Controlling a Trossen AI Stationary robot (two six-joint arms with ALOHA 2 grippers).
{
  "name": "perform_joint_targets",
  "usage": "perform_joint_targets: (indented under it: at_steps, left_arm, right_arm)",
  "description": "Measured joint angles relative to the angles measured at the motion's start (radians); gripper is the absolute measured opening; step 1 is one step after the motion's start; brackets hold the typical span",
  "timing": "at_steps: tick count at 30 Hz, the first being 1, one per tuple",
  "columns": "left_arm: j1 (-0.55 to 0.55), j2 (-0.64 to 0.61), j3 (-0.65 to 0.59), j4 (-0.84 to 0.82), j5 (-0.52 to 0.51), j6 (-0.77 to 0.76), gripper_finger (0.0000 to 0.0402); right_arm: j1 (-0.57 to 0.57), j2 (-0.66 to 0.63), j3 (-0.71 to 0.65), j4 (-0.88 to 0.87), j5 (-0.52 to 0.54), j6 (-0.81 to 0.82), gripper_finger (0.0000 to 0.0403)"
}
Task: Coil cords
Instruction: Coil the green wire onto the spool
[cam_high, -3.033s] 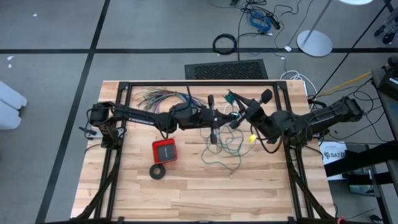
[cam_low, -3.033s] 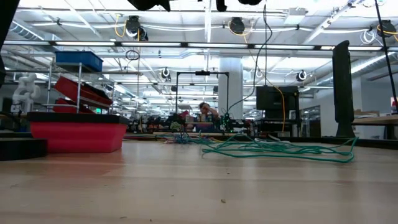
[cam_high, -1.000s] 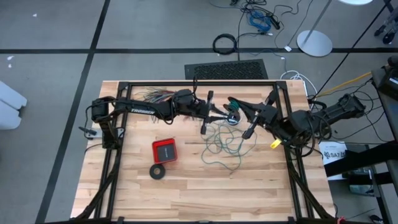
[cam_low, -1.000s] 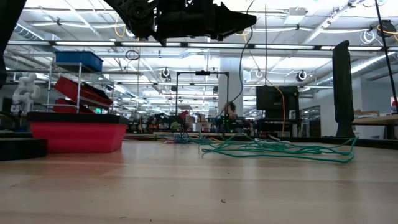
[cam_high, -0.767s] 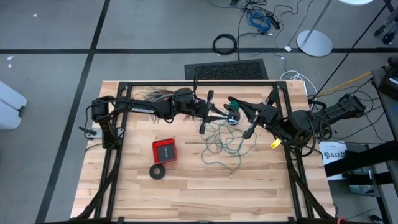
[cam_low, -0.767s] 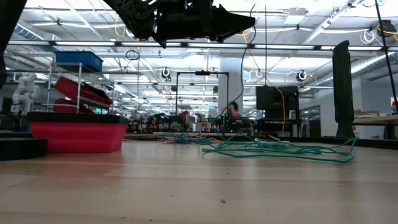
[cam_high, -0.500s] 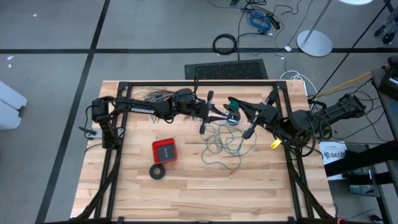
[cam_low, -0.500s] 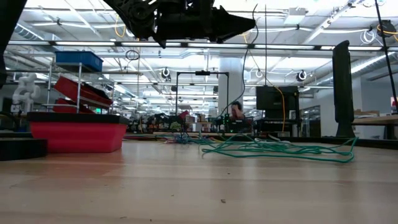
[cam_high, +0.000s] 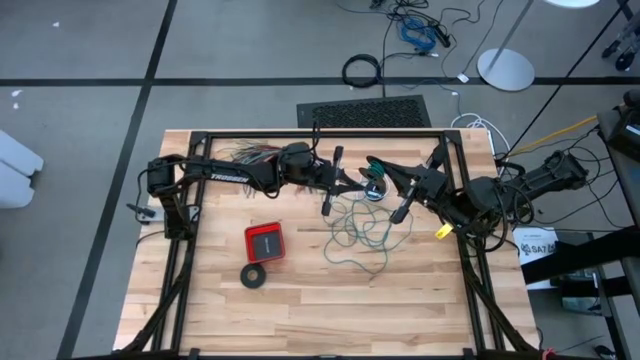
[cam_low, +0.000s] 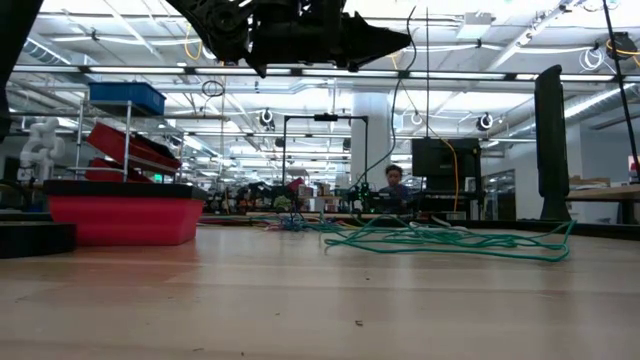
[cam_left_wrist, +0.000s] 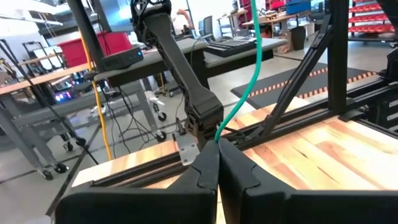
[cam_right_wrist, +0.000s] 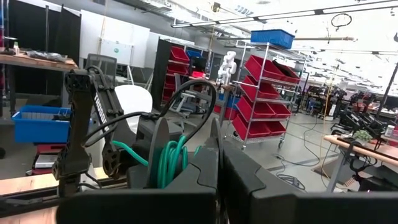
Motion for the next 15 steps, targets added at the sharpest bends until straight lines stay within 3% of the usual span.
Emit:
perform_joint_targets:
  at_steps: [4,11,15]
  left_arm:
    - [-0.005,0.0,0.0,-0.038,0.017,-0.001,0.0013]
    - [-0.008,0.0,0.0,-0.086,-0.001,-0.014,0.0083]
    - [-0.015,0.0,0.0,-0.091,0.012,-0.015,0.0091]
  right_arm:
    - [0.0,0.0,0.0,0.0,0.0,-0.004,0.0]
    - [0.0,0.0,0.0,0.0,0.0,-0.008,0.0]
    - [0.0,0.0,0.0,0.0,0.0,-0.008,0.0]
